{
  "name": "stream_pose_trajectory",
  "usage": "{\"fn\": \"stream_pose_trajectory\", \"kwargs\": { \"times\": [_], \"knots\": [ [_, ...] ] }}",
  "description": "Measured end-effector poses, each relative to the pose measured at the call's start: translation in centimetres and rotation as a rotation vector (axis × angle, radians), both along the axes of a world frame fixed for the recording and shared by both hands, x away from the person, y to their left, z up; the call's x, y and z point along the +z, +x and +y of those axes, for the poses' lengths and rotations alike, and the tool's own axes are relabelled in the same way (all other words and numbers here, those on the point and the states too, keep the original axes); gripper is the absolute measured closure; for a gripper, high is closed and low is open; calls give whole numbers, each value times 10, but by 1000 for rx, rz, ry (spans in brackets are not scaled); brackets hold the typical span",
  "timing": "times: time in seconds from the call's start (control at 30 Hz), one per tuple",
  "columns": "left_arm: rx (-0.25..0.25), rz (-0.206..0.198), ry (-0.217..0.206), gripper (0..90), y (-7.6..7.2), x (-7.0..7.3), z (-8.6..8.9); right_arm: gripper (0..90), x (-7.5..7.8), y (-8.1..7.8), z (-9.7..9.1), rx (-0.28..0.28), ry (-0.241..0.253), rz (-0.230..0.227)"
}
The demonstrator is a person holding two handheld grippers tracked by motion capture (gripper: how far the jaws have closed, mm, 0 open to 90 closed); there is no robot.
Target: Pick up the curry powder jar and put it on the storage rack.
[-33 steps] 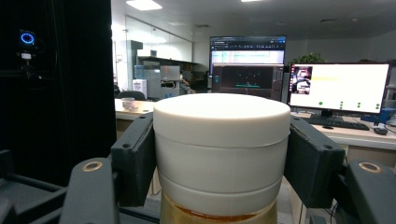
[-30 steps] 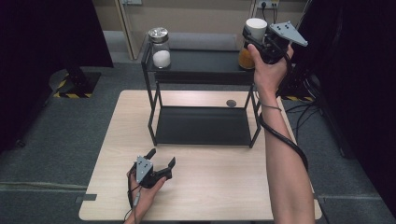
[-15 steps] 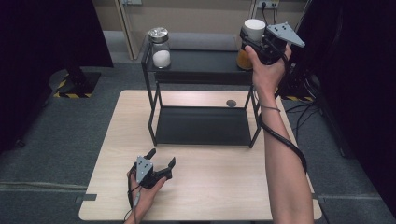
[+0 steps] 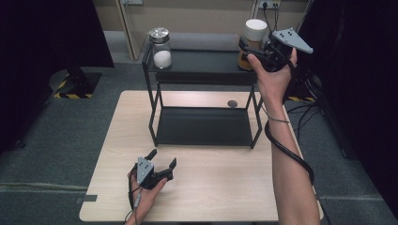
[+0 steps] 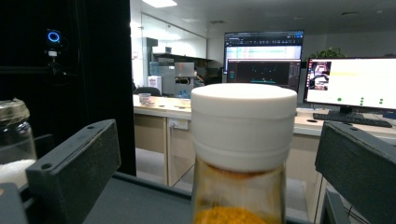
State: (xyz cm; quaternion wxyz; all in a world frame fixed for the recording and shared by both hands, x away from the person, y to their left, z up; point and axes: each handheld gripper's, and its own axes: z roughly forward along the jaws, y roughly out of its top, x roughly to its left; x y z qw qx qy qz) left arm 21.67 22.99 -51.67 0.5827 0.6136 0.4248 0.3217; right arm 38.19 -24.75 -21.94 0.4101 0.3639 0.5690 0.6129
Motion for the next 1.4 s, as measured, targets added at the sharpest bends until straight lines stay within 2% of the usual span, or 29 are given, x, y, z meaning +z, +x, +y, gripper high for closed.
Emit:
{"fn": "stream_pose_trajectory", "kwargs": {
  "times": [0.4,0.87,1.17,1.4],
  "knots": [
    [2,-3,2,122,-1,0,-1,4,-22,-25,-24,37,51,-6],
    [4,-3,3,122,-1,0,-1,6,-47,-56,-29,81,24,-15],
    [4,-6,6,122,-1,0,-2,6,-71,-75,-29,116,5,2],
    [3,-7,9,122,-1,0,-2,6,-83,-88,-31,129,-3,7]
  ]
}}
